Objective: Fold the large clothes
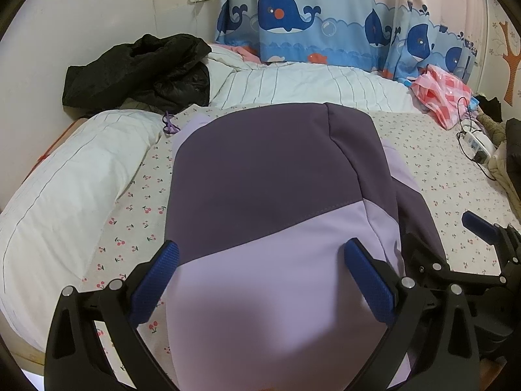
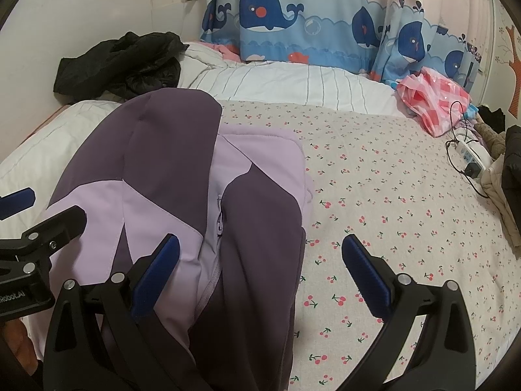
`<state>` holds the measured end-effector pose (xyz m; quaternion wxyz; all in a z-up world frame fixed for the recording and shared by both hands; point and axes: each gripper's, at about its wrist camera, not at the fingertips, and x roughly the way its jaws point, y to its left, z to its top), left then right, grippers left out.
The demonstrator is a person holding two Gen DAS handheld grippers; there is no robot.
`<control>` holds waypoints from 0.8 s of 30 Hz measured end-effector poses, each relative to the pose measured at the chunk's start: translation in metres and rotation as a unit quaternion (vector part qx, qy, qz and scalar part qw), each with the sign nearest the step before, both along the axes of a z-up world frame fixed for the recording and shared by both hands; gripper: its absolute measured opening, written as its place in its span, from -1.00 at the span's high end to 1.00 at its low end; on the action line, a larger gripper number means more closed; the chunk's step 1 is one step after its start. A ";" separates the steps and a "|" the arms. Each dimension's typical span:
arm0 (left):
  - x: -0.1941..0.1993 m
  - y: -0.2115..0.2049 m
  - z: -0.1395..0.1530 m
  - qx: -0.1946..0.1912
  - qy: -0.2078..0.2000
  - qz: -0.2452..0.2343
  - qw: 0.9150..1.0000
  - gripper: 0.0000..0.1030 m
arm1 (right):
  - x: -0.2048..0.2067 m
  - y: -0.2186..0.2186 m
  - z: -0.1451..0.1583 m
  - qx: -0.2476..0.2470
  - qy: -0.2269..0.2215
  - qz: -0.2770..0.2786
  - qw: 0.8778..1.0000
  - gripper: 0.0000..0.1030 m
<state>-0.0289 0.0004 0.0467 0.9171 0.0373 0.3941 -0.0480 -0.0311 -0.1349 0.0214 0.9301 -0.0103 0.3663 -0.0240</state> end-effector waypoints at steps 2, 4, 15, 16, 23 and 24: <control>0.000 0.000 0.000 0.000 0.000 0.000 1.000 -0.89 | 0.000 0.000 0.000 -0.001 0.000 0.000 1.000 -0.87; 0.000 0.000 0.000 0.001 0.000 -0.001 1.000 -0.89 | 0.000 0.000 0.000 0.000 0.001 0.000 1.000 -0.87; 0.002 0.002 0.001 -0.002 -0.001 0.004 1.000 -0.89 | -0.001 -0.001 -0.001 -0.002 0.001 0.000 1.000 -0.87; 0.002 0.002 0.001 -0.003 -0.001 0.003 1.000 -0.89 | 0.000 -0.001 0.000 -0.002 0.002 0.000 1.000 -0.87; 0.002 0.003 0.001 -0.004 0.001 0.001 1.000 -0.89 | -0.001 -0.001 0.001 -0.001 -0.001 -0.002 1.000 -0.87; 0.002 0.002 0.001 -0.003 0.000 0.001 1.000 -0.89 | -0.002 -0.002 0.000 0.000 -0.001 -0.002 1.000 -0.87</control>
